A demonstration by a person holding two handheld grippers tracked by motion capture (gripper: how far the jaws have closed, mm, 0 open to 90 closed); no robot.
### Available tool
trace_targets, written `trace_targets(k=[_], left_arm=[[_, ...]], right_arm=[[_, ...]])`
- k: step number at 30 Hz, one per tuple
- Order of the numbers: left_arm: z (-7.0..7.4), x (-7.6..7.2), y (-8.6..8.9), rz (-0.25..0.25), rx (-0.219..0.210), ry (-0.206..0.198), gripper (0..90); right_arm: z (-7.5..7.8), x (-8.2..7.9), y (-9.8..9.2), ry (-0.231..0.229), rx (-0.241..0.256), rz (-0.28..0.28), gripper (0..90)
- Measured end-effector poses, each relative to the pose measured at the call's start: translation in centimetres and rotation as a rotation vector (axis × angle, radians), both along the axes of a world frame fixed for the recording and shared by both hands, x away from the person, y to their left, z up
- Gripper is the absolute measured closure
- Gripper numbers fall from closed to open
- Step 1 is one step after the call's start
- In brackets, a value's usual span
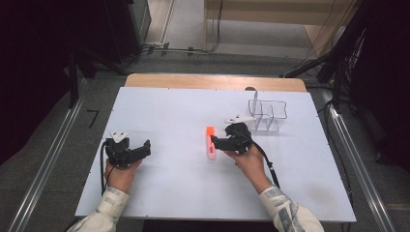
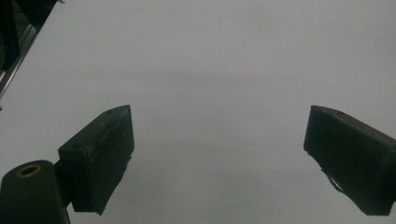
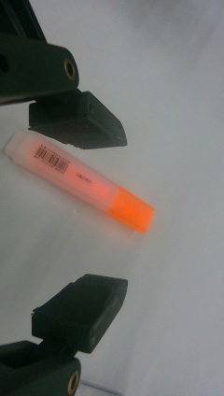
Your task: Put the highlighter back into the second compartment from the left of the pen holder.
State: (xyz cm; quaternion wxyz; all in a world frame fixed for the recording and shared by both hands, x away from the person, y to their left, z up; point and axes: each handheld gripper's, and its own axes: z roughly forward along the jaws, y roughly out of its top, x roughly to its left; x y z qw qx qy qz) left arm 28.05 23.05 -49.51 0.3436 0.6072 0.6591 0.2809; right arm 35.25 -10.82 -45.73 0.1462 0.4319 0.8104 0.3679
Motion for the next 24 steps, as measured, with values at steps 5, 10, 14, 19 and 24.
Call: trace_targets(k=[5, 10, 14, 19, 24], left_arm=[[0.0, 0.0, 0.0, -0.001, 0.0, -0.004, 8.9], [0.0, 0.0, 0.0, 0.001, -0.002, -0.002, 8.9], [0.1, 0.0, 0.0, -0.002, 0.0, -0.003, 8.9], [0.1, 0.0, 0.0, -0.002, -0.001, -0.002, 8.9], [0.1, 0.0, 0.0, -0.003, -0.001, -0.004, 8.9]], right_arm=[[-0.2, 0.5, 1.1, 0.009, -0.009, -0.014, 25.4], [-0.8, 1.2, 1.8, 0.023, -0.028, -0.034, 26.1], [-1.0, 1.5, 2.4, 0.022, -0.046, -0.038, 27.1], [-1.3, 2.0, 3.3, 0.03, -0.062, -0.051, 27.9], [-1.9, 2.7, 3.8, 0.06, -0.073, -0.085, 29.6]])
